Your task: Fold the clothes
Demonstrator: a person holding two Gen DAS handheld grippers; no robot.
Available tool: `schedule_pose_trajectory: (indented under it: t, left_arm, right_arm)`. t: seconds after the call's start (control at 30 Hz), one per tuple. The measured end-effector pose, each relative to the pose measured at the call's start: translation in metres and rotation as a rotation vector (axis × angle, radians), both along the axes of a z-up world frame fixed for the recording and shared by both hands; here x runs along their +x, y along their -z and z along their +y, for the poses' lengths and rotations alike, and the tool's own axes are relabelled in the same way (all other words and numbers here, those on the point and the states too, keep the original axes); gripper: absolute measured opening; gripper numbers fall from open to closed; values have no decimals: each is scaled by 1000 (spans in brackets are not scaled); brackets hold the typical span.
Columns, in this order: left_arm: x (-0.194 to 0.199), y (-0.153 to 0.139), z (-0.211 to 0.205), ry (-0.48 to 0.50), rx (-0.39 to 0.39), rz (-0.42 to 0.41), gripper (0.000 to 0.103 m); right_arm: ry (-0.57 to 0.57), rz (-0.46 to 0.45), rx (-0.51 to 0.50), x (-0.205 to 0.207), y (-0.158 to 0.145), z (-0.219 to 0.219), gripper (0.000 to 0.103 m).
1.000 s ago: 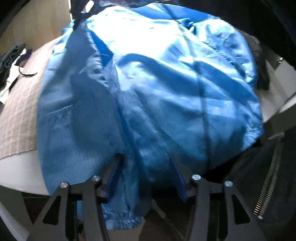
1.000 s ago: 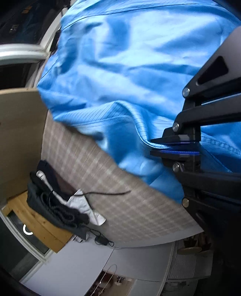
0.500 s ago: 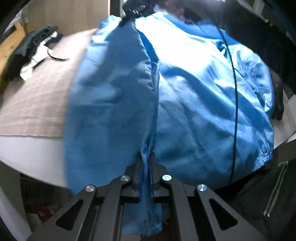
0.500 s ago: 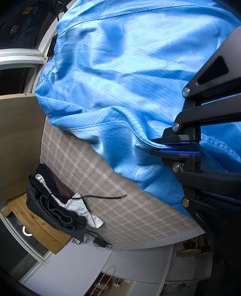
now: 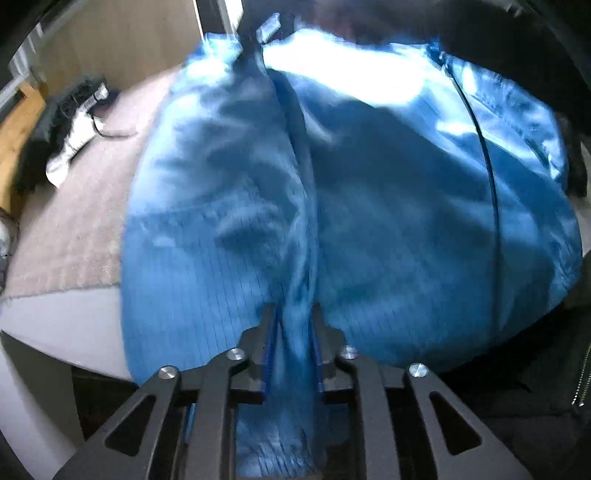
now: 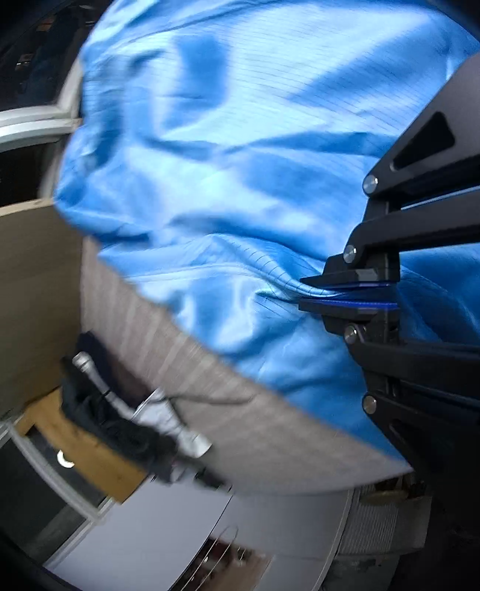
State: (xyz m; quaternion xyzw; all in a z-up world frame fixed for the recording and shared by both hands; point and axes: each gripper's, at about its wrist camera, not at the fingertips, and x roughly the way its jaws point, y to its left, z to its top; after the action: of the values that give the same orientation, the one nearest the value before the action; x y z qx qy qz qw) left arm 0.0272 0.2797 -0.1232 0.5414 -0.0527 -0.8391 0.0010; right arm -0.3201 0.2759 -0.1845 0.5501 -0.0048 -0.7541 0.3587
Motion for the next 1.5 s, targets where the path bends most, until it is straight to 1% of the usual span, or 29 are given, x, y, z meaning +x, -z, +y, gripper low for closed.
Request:
schedule_pose_trajectory:
  t: [0.1,0.17,0.23,0.27,0.3,0.33,0.37,0.43,0.53,0.6,0.7,0.77,0.83,0.87,0.93,0.97,1.07,1.17,1.27,1.37,1.43,1.5]
  left_arm:
    - [-1,-1,-13,-47,-16,-11,25]
    - [1,-7,-20,-69,21,-18,31]
    - [4,-16,-23,-81,38,-22,44]
    - [9,-21,-24,-78,60,-26,46]
    - [14,-28,-26,-70,96,-29,48]
    - [21,-35,-29,-65,133,-31,49]
    - [28,-42,-33,-66,160,-27,49]
    - [37,-57,-45,-81,177,-8,55]
    - [30,-63,-64,-117,133,31,55]
    - [16,-60,-77,-150,100,51,55]
    - [-10,-47,-92,-172,117,58,55]
    - [-23,-35,-98,-175,135,50,55]
    - [-30,-21,-103,-188,121,14,55]
    - [-28,-15,-108,-197,128,-6,55]
    - [-23,-4,-117,-215,140,-48,54]
    - [-17,-3,-123,-224,150,-60,54]
    - [14,-18,-143,-246,200,-44,55]
    - [43,-23,-160,-259,251,-58,55]
    - [56,-18,-166,-219,292,-67,55]
    - [54,-9,-155,-128,325,-68,55]
    - [46,0,-150,-66,337,-77,55]
    - [45,3,-141,7,327,-60,61]
  right_arm:
    - [-27,1,13,2,11,-10,4]
    - [-41,10,38,2,14,-17,4]
    - [-38,27,80,-2,9,-14,5]
    - [-29,33,101,-4,5,-11,8]
    - [-16,38,115,-6,-2,-5,20]
    - [-3,42,126,-8,-9,1,26]
    - [14,73,135,-9,-21,8,31]
    - [10,129,106,-11,-40,6,31]
    - [-1,210,57,-13,-69,1,31]
    - [-26,203,51,-19,-66,-21,31]
    - [-93,153,69,-27,-39,-63,31]
    - [-111,137,127,-35,-16,-82,31]
    - [-111,135,189,-42,2,-89,31]
    - [-106,134,224,-47,11,-89,31]
    - [-85,150,214,-51,12,-81,30]
    - [-64,139,225,-55,11,-78,30]
    - [-9,135,175,-51,-14,-57,30]
    - [-24,147,69,-16,-54,-34,30]
    - [-87,137,-17,52,-80,-17,30]
    - [-162,81,-68,135,-79,-7,30]
    - [-188,36,-67,182,-67,-7,30]
    - [-185,-3,-30,224,-48,-11,30]
